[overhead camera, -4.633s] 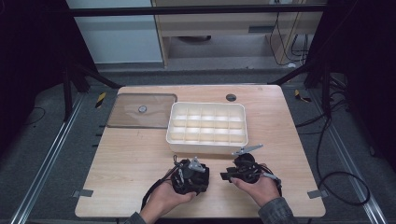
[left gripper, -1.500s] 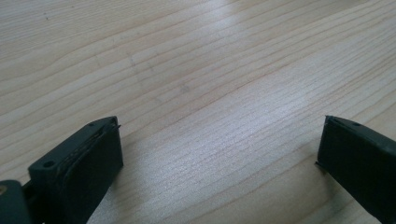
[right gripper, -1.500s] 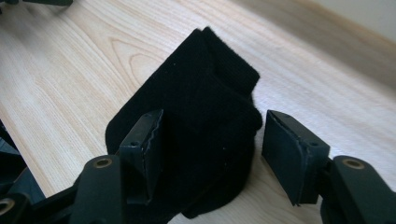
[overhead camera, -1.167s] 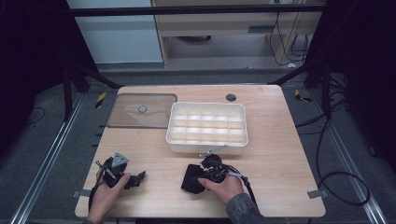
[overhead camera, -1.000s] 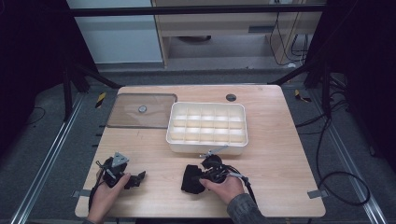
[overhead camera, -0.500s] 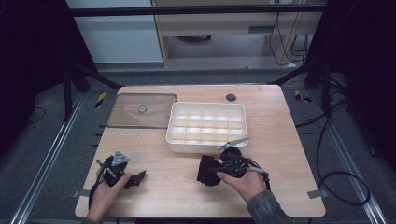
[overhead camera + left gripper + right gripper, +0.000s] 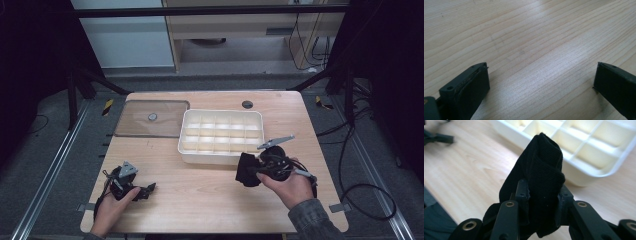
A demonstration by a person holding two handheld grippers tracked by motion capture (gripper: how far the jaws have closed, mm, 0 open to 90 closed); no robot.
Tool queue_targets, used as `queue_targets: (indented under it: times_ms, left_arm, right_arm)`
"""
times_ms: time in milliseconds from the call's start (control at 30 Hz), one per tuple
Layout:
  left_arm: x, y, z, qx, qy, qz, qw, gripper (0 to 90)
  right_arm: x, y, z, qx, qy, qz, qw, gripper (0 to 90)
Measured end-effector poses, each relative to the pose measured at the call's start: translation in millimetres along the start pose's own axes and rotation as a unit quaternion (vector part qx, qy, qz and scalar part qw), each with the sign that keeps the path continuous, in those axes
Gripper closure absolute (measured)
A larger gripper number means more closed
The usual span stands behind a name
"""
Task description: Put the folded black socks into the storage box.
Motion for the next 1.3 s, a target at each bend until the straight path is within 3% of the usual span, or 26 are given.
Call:
queue_targets:
  times_ms: [167, 700, 1100, 1300]
  left_arm:
    - [-1.1, -1.3, 1.3, -0.001, 0.001, 0.001, 1.0, 0.0]
    - [-3.1, -3.2, 3.2, -0.001, 0.009, 0.007, 0.9999, 0.0]
    - [-2.4, -4.4, 4.4, 0.0, 0.014, 0.011, 0.9998, 0.0]
    - [-2.0, -4.6, 4.4, 0.0, 0.013, 0.014, 0.9998, 0.0]
  right_arm:
    - [13.0, 11.2, 17.1, 0.008, -0.032, 0.01, 0.9994, 70.0]
    - [41.3, 36.8, 36.9, 0.029, -0.077, 0.007, 0.9966, 69.8]
    - [47.8, 70.7, 19.0, 0.01, -0.101, 0.025, 0.9946, 69.7]
    - [51.5, 77.8, 8.9, 0.003, -0.104, 0.024, 0.9943, 69.7]
Point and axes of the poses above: each handheld gripper's, and its own axes: z roughly backward along the jaws, y roughly out of its top, x roughly to its right, the point moved 3 cm from there along -z, roughly forward along the jaws, and after that the axes turned 2 degrees about -z, right-handed, at the moved point
